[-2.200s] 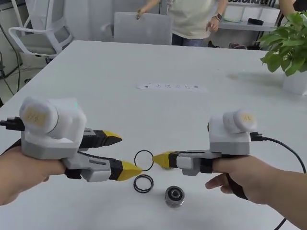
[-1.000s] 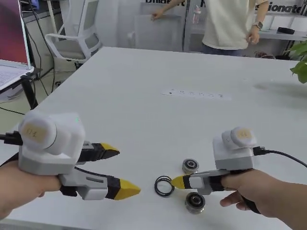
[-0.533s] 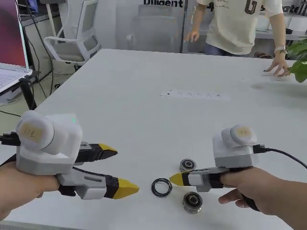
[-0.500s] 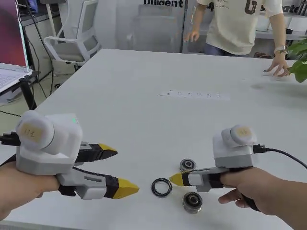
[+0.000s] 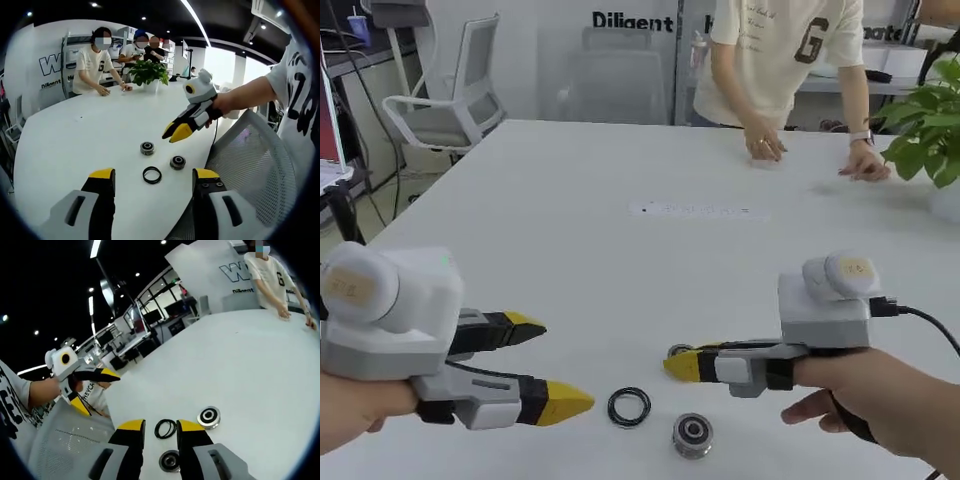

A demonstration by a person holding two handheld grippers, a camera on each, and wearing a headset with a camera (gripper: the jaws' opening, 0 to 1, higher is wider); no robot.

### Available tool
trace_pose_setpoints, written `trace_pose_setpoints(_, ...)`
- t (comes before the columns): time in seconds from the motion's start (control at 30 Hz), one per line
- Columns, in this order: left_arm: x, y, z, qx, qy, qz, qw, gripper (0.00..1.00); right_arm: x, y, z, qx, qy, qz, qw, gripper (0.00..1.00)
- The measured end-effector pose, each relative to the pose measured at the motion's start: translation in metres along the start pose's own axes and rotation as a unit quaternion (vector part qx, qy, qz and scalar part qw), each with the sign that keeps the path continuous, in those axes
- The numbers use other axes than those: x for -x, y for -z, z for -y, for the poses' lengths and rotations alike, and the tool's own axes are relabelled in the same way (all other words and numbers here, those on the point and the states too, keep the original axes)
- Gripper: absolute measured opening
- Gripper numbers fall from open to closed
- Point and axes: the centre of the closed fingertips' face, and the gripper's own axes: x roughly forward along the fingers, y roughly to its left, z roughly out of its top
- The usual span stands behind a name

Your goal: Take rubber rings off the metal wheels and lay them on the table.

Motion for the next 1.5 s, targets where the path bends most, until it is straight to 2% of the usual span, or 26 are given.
trace_pose_setpoints(0.17, 0.0, -0.006, 0.003, -0.001, 0.0, 0.005, 1.0, 0.6, 0.023, -0.005, -0.002, 0.021, 0.006, 0.017, 0.9996, 0.28)
trace_pose_setpoints(0.37, -0.002, -0.01, 0.009, -0.009, 0.003, 0.004, 0.9999, 0.6, 0.044, -0.003, 0.0, 0.055, 0.018, 0.021, 0.9981, 0.32)
trace_pose_setpoints(0.57, -0.002, -0.014, 0.011, -0.012, 0.004, 0.007, 0.9999, 0.6, 0.06, 0.001, -0.003, 0.094, 0.026, 0.013, 0.9951, 0.37)
trace_pose_setpoints(0.8, -0.001, -0.013, 0.011, -0.016, 0.002, 0.003, 0.9999, 0.6, 0.073, 0.01, -0.007, 0.147, 0.036, -0.003, 0.9884, 0.42)
trace_pose_setpoints(0.97, 0.001, -0.01, 0.011, -0.018, 0.002, 0.0, 0.9998, 0.61, 0.076, 0.017, -0.008, 0.166, 0.039, -0.014, 0.9852, 0.44)
trace_pose_setpoints(1.07, 0.003, -0.007, 0.012, -0.018, 0.002, -0.003, 0.9998, 0.62, 0.078, 0.023, -0.009, 0.185, 0.04, -0.022, 0.9817, 0.48)
trace_pose_setpoints(1.17, 0.004, -0.002, 0.012, -0.02, 0.003, -0.011, 0.9997, 0.62, 0.081, 0.033, -0.01, 0.232, 0.044, -0.048, 0.9707, 0.53)
trace_pose_setpoints(1.23, 0.004, 0.001, 0.013, -0.023, 0.003, -0.015, 0.9996, 0.62, 0.081, 0.039, -0.011, 0.245, 0.043, -0.059, 0.9666, 0.54)
trace_pose_setpoints(1.5, 0.005, 0.004, 0.015, -0.023, 0.005, -0.019, 0.9995, 0.63, 0.081, 0.041, -0.014, 0.259, 0.042, -0.06, 0.9631, 0.59)
